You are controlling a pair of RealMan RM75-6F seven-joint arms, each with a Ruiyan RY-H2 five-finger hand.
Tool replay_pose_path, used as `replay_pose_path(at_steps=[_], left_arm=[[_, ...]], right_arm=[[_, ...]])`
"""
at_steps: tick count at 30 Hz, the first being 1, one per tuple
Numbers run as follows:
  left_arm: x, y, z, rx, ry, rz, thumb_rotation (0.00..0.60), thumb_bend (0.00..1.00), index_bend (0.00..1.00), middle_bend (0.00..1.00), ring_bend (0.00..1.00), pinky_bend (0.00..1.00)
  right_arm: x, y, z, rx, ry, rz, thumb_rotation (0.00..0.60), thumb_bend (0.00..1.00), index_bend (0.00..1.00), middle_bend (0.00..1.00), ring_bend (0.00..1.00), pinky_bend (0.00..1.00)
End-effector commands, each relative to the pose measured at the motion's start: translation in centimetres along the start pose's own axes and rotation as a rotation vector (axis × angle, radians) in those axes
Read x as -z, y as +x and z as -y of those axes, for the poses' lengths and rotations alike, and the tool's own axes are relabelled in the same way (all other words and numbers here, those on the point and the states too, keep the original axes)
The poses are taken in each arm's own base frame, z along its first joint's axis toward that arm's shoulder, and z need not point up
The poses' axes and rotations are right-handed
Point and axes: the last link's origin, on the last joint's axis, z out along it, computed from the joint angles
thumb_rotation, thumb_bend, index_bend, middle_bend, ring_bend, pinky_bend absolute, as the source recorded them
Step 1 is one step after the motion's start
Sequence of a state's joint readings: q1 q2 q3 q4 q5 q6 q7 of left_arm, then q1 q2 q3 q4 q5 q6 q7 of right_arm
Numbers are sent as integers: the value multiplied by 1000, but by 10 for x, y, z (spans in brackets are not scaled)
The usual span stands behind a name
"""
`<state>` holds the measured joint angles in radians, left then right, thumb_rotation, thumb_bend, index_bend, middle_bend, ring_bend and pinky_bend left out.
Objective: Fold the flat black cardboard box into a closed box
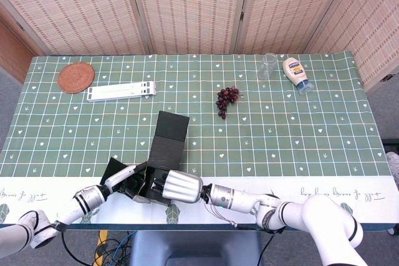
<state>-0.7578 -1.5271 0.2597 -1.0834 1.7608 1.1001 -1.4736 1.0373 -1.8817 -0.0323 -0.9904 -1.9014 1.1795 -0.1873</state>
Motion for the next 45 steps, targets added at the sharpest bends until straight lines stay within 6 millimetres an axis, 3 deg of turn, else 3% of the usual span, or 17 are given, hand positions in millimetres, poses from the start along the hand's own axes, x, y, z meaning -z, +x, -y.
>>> replay_pose_path(at_steps=[1, 20, 28, 34, 40, 45], left_arm=[[0, -1, 0, 1, 1, 2, 600, 98, 76, 152, 633, 857], [-1, -3, 0, 44, -1, 5, 600, 98, 103, 145, 659, 857], [-2, -2, -2, 72, -7, 4, 600, 98, 107, 145, 656, 857], [-2, -3, -1, 81, -1, 5, 600, 98, 108, 145, 661, 857], [-3, -4, 0, 89, 3, 8, 600, 98, 108, 145, 661, 857], [-3, -4, 0, 97, 4, -1, 600, 98, 108, 145, 661, 857]], right_arm=[[1, 0, 0, 2, 7, 7, 600, 214, 382, 473, 712, 993], [2, 4, -3, -23, 85, 106, 600, 358, 511, 571, 734, 1000], [-1, 7, -5, -42, 93, 131, 600, 431, 634, 701, 753, 1000], [0, 9, -6, -42, 90, 130, 600, 452, 661, 754, 762, 1000], [1, 10, -7, -45, 89, 131, 600, 452, 672, 759, 762, 1000], [3, 8, -9, -43, 93, 154, 600, 447, 656, 652, 762, 1000]])
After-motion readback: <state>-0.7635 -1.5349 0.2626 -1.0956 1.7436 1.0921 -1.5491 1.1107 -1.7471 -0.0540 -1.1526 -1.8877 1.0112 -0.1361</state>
